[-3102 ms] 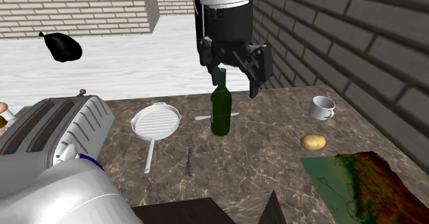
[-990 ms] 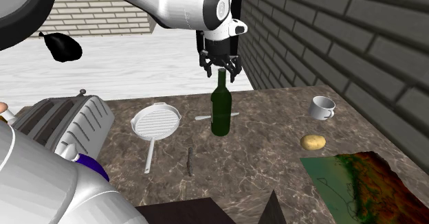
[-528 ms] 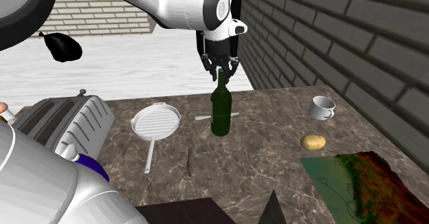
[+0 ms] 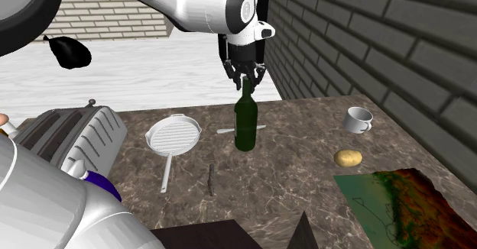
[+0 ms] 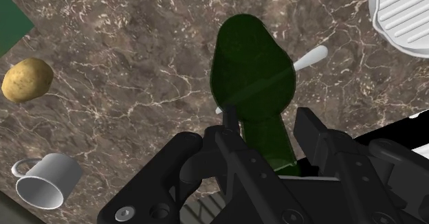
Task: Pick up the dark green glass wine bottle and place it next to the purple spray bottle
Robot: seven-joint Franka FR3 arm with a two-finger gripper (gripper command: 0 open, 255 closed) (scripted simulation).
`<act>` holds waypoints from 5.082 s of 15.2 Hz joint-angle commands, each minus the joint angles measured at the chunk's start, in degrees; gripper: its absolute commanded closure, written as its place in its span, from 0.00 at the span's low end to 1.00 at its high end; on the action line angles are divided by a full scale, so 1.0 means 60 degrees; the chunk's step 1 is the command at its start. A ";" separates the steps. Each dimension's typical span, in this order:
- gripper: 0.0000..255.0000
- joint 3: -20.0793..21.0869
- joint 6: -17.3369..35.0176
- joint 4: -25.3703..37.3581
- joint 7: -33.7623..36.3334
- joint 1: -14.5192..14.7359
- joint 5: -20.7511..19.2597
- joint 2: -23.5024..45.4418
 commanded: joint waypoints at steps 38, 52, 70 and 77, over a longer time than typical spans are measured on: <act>1.00 -0.0068 -0.4924 0.4874 -0.0171 -0.0035 0.0032 -0.0050; 1.00 0.0009 -0.6944 0.7741 -0.0119 -0.0018 -0.0128 0.0814; 1.00 0.0837 -0.8760 0.8118 0.1408 0.0654 0.0177 -0.0618; 1.00 0.1567 -0.9460 0.7892 0.2660 0.1076 0.0591 -0.1582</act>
